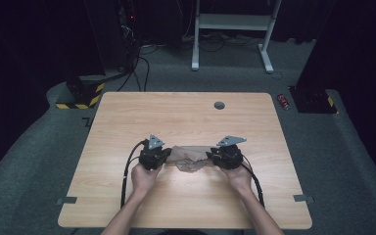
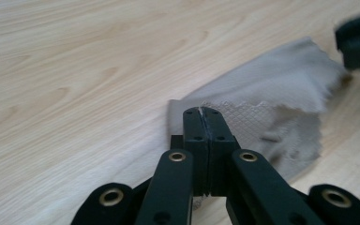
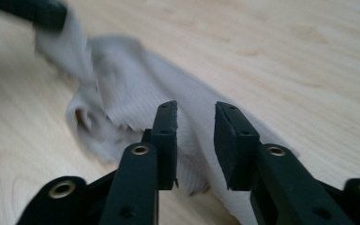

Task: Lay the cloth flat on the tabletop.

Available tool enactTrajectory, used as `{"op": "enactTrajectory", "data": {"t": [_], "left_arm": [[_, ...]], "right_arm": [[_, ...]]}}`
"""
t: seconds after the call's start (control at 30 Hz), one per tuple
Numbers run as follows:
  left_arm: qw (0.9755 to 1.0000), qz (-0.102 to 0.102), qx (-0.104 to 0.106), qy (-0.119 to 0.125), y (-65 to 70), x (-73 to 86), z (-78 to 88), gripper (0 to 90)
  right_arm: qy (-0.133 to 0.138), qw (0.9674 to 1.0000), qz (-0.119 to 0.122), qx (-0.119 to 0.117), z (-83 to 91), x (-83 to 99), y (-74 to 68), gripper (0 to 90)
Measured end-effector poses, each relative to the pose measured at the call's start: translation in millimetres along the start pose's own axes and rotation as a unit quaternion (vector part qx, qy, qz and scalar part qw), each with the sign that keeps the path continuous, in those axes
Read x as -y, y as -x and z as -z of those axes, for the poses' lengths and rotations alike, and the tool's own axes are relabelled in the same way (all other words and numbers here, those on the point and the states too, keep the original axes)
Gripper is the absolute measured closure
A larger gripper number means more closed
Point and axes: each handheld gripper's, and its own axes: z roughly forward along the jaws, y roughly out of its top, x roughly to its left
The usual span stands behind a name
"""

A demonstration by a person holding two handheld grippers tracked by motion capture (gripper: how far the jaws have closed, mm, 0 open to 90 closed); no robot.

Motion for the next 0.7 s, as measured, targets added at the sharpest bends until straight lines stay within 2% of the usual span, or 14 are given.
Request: {"op": "enactTrajectory", "data": {"t": [0.13,0.2,0.23,0.27,0.3,0.33,0.4,0.47,0.5,0.53,0.57,0.6,0.7], "left_arm": [[0.9996,0.016,-0.015,-0.019,-15.7,4.1,0.9,89.3],[0.9995,0.016,-0.016,-0.020,-17.0,4.2,1.4,89.2],[0.9995,0.017,-0.014,-0.022,-17.1,4.1,2.0,86.9],[0.9998,0.011,0.000,-0.017,-15.1,3.3,3.9,84.3],[0.9998,0.011,0.000,-0.017,-15.1,3.3,3.9,80.9],[0.9999,0.007,0.011,-0.011,-12.0,2.4,5.0,80.9],[0.9993,-0.016,0.032,-0.009,-3.1,-1.7,5.4,70.5],[0.9977,-0.041,0.052,-0.016,10.1,-6.7,2.6,59.6],[0.9948,-0.074,0.064,-0.027,23.3,-10.2,-2.8,53.8],[0.9948,-0.074,0.064,-0.027,23.3,-10.2,-2.8,51.8],[0.9934,-0.084,0.071,-0.034,28.8,-10.9,-6.0,51.8],[0.9914,-0.095,0.078,-0.045,35.5,-10.0,-12.3,48.8],[0.9907,-0.091,0.087,-0.051,38.3,-7.9,-17.9,46.8]], "right_arm": [[-0.024,0.9996,0.003,-0.016,-3.0,16.0,0.6,67.5],[-0.028,0.9994,0.004,-0.020,-2.8,19.4,1.2,67.4],[-0.033,0.9992,0.004,-0.023,-1.0,25.6,1.5,66.5],[-0.033,0.9992,0.005,-0.023,0.1,28.6,2.2,66.0],[-0.033,0.9992,0.005,-0.023,0.1,28.6,2.2,66.0],[-0.036,0.9991,0.005,-0.021,1.0,31.1,2.8,65.4],[-0.046,0.9988,0.004,-0.017,0.4,34.3,5.0,64.7],[-0.052,0.9986,0.004,-0.010,-2.0,35.8,6.6,68.1],[-0.054,0.9985,0.001,-0.003,-2.5,34.9,7.1,77.0],[-0.055,0.9984,0.012,0.008,-3.0,34.2,7.6,83.0],[-0.055,0.9984,0.012,0.008,-3.0,34.2,7.6,83.0],[-0.057,0.9982,0.012,0.010,-2.9,33.8,9.3,89.7],[-0.049,0.9987,0.011,0.011,1.1,31.3,10.1,89.9]]}}
